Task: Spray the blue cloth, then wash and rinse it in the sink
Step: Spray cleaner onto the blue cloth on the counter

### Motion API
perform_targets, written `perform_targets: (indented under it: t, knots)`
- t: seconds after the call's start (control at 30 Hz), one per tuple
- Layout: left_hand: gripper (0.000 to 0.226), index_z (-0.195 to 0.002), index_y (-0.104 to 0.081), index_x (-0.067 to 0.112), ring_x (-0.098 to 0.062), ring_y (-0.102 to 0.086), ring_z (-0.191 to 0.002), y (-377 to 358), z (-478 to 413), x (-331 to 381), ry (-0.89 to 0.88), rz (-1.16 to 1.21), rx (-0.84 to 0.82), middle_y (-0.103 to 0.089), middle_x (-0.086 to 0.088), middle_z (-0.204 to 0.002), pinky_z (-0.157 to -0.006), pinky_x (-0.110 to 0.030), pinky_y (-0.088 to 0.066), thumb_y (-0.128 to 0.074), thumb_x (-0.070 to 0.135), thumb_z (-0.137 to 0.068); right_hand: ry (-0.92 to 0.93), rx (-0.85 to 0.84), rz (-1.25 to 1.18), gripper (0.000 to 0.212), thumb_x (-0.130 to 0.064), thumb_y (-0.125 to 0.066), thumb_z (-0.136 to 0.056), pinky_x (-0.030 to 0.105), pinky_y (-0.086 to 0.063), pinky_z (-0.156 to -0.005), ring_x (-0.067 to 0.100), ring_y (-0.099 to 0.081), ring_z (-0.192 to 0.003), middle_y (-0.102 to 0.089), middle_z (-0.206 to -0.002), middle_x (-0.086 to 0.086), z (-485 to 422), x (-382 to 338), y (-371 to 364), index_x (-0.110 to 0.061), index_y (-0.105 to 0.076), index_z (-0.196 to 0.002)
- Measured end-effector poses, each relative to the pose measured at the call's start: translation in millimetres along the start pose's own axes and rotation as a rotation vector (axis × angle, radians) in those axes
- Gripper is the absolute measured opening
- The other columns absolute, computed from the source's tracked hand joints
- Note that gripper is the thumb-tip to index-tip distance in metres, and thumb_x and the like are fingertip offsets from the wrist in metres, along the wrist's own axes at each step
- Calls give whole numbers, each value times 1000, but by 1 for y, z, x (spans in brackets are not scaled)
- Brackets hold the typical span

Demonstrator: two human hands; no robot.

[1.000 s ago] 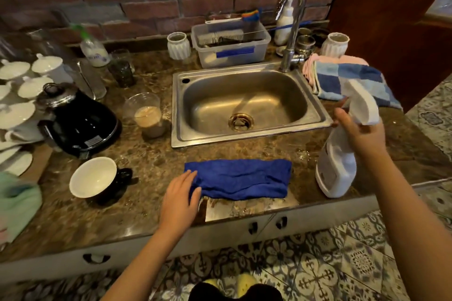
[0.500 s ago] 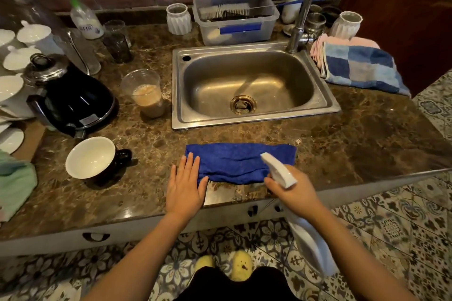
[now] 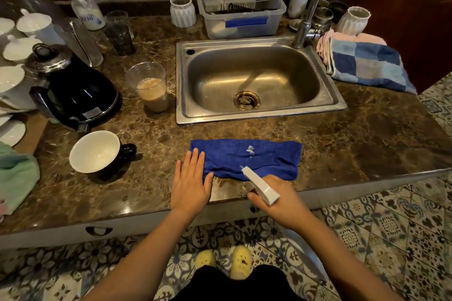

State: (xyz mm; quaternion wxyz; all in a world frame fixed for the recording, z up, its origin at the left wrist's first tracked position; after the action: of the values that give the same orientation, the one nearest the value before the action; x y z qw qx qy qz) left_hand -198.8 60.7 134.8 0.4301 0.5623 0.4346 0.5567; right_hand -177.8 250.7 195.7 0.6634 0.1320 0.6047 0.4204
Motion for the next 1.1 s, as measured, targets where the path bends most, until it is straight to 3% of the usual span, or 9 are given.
perform_targets:
  t: [0.13, 0.33, 0.43, 0.57, 0.67, 0.73, 0.8, 0.9, 1.1]
  knots:
    - [67, -150, -10, 18, -11, 6, -144, -1, 0, -1, 6, 12, -15, -6, -1, -158, -118, -34, 7, -10, 52, -91, -24, -5, 18, 26, -47, -58, -84, 26, -38, -61, 13, -51, -71, -49, -75, -9, 3, -3, -7, -36, -38, -70]
    - [67, -149, -9, 18, -10, 7, -143, -1, 0, -1, 4, 12, -16, -7, -1, -159, -118, -34, 6, -10, 51, -91, 0, 20, -63, 24, -39, -61, -85, 22, -37, -65, 8, -51, -77, -50, -81, -13, 14, -14, -1, -41, -40, -74]
    - [67, -150, -8, 18, -11, 7, -144, -1, 1, -1, 2, 20, -17, -6, -1, -159, -117, -34, 7, -9, 52, -91, -32, 79, -109, 17, -38, -61, -85, 23, -39, -61, 10, -52, -71, -54, -78, -7, 23, -3, 10, -31, -49, -76]
    - [67, -149, -11, 17, -14, 2, -145, 0, 1, 0, -4, 31, -12, -9, -2, -159, -119, -37, 2, -11, 51, -92, -135, 149, -33, 23, -38, -62, -83, 38, -47, -64, 17, -57, -72, -61, -78, 2, 35, 18, 20, -15, -58, -82]
    - [67, -149, -14, 16, -15, -2, -146, 0, 1, 0, -3, 43, -7, -11, -3, -158, -119, -38, 0, -13, 51, -92, -175, 185, -51, 21, -32, -63, -84, 28, -43, -59, 14, -54, -66, -56, -72, 1, 44, 27, 26, -19, -51, -72]
    - [68, -149, -15, 16, -16, -3, -146, 0, 1, 0, -4, 49, -6, -12, -3, -158, -119, -39, -2, -12, 51, -91, -195, 207, -72, 18, -30, -63, -85, 18, -40, -56, 8, -54, -68, -55, -74, -2, 49, 33, 31, -23, -50, -75]
    - [68, -149, -15, 16, -16, -3, -146, 0, 0, 0, -5, 46, -7, -13, -3, -158, -119, -39, -2, -11, 51, -91, -205, 235, -88, 17, -31, -63, -85, 16, -39, -56, 6, -55, -70, -56, -77, -4, 54, 38, 37, -27, -49, -76]
    - [69, -149, -15, 16, -16, -3, -146, 1, 0, 0, -3, 44, -9, -12, -3, -158, -119, -39, -1, -10, 52, -90, -225, 285, -84, 20, -33, -63, -84, 21, -40, -57, 10, -55, -69, -56, -75, -3, 60, 45, 46, -29, -47, -72]
    - [69, -149, -13, 16, -16, -3, -147, 0, 0, 0, -2, 18, -18, -11, -2, -159, -120, -38, -1, -8, 52, -90, -255, 394, -54, 28, -34, -62, -84, 40, -48, -64, 25, -59, -71, -61, -76, 11, 63, 47, 60, -7, -59, -80]
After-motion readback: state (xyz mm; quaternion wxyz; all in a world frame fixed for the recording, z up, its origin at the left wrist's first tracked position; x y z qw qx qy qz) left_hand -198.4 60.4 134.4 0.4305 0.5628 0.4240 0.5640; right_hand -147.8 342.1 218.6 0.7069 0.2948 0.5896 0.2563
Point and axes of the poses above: each hand's wrist, its own z-axis away from the middle knuckle, its own y-axis out of the back of the hand, x = y × z, the point moved 10 cm from there along -z, towards the middle knuckle
